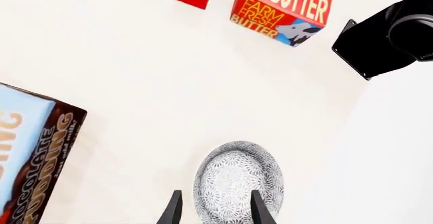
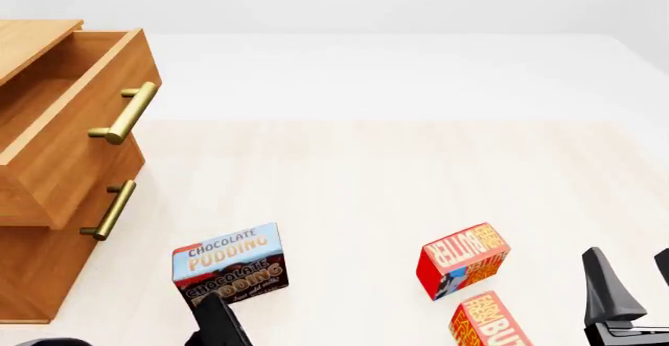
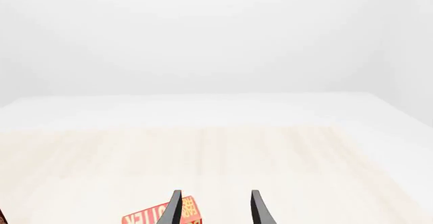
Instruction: Put the bowl in the top drawer of the cabinet.
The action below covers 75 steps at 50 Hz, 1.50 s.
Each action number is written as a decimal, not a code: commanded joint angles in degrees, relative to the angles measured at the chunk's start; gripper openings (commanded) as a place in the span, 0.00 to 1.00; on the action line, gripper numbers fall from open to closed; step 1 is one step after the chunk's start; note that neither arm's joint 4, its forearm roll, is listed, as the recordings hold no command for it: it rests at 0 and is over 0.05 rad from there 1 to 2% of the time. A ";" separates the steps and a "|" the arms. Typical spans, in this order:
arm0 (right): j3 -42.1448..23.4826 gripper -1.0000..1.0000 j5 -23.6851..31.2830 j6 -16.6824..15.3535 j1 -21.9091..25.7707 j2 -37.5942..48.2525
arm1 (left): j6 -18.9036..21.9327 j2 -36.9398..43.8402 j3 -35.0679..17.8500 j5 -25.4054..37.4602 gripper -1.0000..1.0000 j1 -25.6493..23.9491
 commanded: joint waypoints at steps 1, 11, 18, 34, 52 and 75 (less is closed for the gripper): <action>0.00 1.00 0.07 -0.13 0.06 0.00 | -0.30 -0.39 1.68 -1.55 1.00 0.92; 0.00 1.00 0.22 -0.21 -0.12 0.00 | 1.37 -1.46 2.33 -1.95 1.00 3.64; 0.00 1.00 0.42 -0.34 -0.33 0.01 | 2.56 -2.07 3.65 -3.92 1.00 5.83; 0.00 1.00 0.91 -0.51 -0.90 0.02 | 2.06 2.11 5.00 -9.96 1.00 6.32; 0.01 1.00 1.07 -0.57 -1.28 0.03 | 1.10 4.83 5.44 -13.24 1.00 5.07; 0.04 1.00 1.80 -0.88 -1.37 0.27 | -1.76 9.91 7.50 -20.12 1.00 3.10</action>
